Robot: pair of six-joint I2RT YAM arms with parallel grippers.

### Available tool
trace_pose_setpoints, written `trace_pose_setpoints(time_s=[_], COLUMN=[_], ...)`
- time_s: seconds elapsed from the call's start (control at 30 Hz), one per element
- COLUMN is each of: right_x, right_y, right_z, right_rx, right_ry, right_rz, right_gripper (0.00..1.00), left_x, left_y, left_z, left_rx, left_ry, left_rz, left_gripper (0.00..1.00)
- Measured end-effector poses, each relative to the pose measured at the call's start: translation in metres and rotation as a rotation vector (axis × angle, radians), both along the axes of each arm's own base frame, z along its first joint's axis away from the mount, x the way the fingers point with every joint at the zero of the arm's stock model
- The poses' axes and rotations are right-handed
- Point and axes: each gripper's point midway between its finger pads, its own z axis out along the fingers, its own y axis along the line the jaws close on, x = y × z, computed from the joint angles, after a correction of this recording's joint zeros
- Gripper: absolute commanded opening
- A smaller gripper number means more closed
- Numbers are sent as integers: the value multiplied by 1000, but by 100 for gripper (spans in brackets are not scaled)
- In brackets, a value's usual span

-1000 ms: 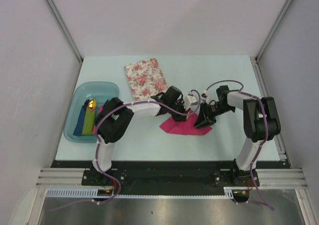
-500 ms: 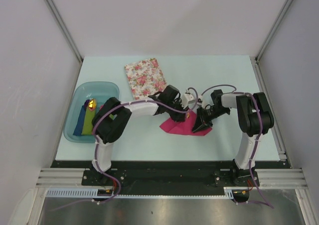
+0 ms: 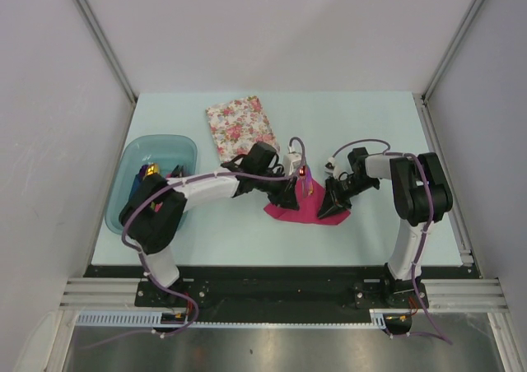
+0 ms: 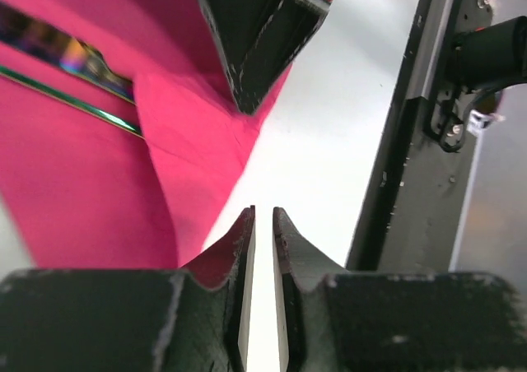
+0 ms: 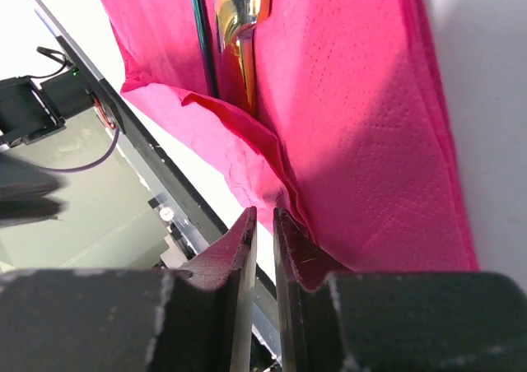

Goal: Place the utensils on the paper napkin and roll it up

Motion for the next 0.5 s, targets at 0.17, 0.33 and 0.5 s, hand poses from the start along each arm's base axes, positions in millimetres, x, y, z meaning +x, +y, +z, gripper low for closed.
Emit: trace_pose_setpoints(time_s=[0.17,0.33,0.5], right_x=[1,1,1], right_y=[0,-2,-2], right_z=[-1,-2,-3], right_rx=[-4,-16,-19], right_ry=[-3,-6,-7], right_rz=[-1,-1,-1], right_gripper=[18,18,18], left_x=[-7,-1,12], left_y=[-4,-1,7], left_z=[-33,-60,-75], left_rx=[30,53,59], left_ry=[166,291,355], left_rz=[42,115,181], left_gripper=[15,13,11])
